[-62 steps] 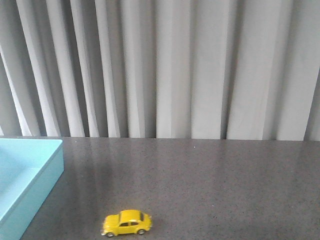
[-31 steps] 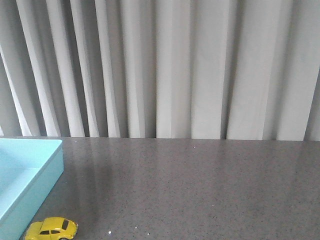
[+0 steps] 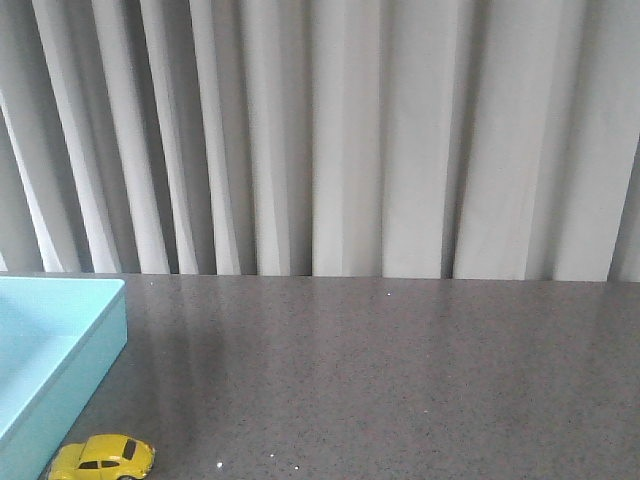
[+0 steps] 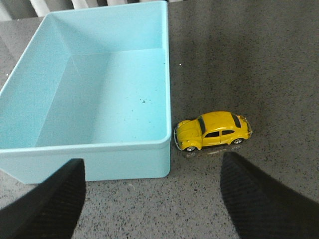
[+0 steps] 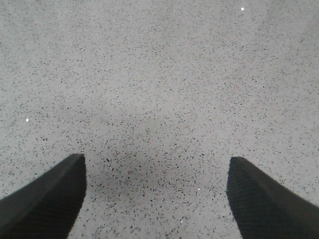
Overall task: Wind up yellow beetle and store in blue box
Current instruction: 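Lower the left gripper over the beetle beside the box and grasp it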
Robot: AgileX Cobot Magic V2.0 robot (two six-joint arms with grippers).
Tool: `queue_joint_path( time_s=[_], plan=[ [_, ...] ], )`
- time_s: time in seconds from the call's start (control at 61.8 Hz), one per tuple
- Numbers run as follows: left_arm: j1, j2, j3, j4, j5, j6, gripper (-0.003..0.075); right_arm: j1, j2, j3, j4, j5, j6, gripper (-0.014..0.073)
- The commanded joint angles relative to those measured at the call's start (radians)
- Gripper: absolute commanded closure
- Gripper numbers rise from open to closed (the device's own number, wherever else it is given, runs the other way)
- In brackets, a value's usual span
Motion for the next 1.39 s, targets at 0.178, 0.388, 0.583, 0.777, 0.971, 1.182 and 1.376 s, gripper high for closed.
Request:
queue_joint_path(
  time_s=[0.178, 0.388, 0.583, 0.777, 0.971, 1.182, 1.376],
  plan=[
    [0.0, 0.063, -0.034, -0.064, -0.138, 0.031, 0.0168, 0.001, 0.0, -0.024, 0.001, -0.058, -0.003, 0.0033],
    [0.0, 0.16, -0.034, -0.063, -0.161, 0.032, 0.0168, 0.001, 0.0, -0.024, 0.001, -0.058, -0.003, 0.0033],
    [0.0, 0.238, -0.06, -0.064, -0.207, 0.118, 0.0168, 0.001, 0.0, -0.024, 0.001, -0.058, -0.003, 0.0033],
    [0.0, 0.362, -0.238, -0.18, -0.069, 0.373, 0.0168, 0.001, 0.0, -0.024, 0.001, -0.058, -0.003, 0.0033],
    [0.0, 0.507, -0.425, -0.429, 0.146, 0.893, 0.0168, 0.001, 0.0, -0.024, 0.001, -0.059, -0.004, 0.0033],
    [0.0, 0.669, -0.536, -0.609, 0.28, 1.149, 0.0168, 0.001, 0.0, -0.024, 0.001, -0.059, -0.004, 0.0033],
    [-0.002, 0.8, -0.593, -0.61, 0.298, 1.176, 0.0168, 0.001, 0.0, -0.024, 0.001, -0.059, -0.004, 0.0033]
  ],
)
